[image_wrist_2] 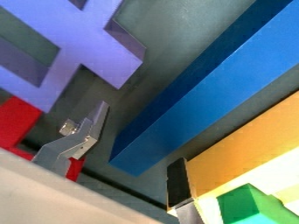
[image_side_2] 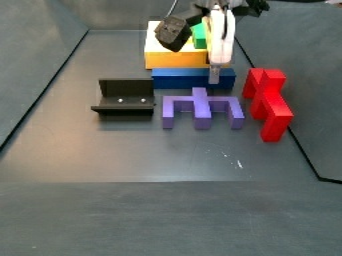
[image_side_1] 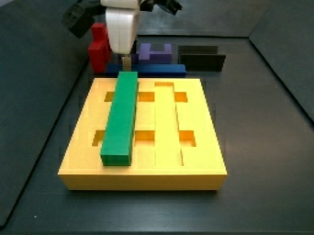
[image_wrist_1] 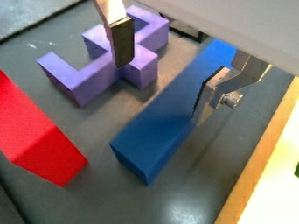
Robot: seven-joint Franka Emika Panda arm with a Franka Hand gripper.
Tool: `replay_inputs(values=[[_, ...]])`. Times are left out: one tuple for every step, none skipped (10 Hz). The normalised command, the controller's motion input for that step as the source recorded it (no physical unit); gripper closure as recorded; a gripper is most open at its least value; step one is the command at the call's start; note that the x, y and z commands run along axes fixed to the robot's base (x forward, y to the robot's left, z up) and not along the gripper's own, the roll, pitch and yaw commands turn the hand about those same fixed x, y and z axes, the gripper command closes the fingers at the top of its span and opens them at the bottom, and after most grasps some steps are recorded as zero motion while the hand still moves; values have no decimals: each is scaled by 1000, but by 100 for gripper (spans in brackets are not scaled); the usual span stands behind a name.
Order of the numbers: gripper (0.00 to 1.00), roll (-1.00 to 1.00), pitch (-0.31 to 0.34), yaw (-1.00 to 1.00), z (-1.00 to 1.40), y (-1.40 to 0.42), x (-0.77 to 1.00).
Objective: Pick up the blue object. Move up. Move to above the board. Insert the blue object.
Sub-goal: Pick up the blue object.
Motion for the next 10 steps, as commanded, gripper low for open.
replay_inputs(values=[[0,147,0,0,-226,-129,0],[0,149,0,0,-229,-80,0],[0,120,0,0,-203,-80,0],[0,120,0,0,-229,-6,140],[0,121,19,0,-274,0,197],[0,99,0,0,-183,0,100],[0,47,0,0,-71,-31,31],[0,16,0,0,-71,0,0],[0,0,0,0,-89,0,0],[0,0,0,0,-126,0,23]])
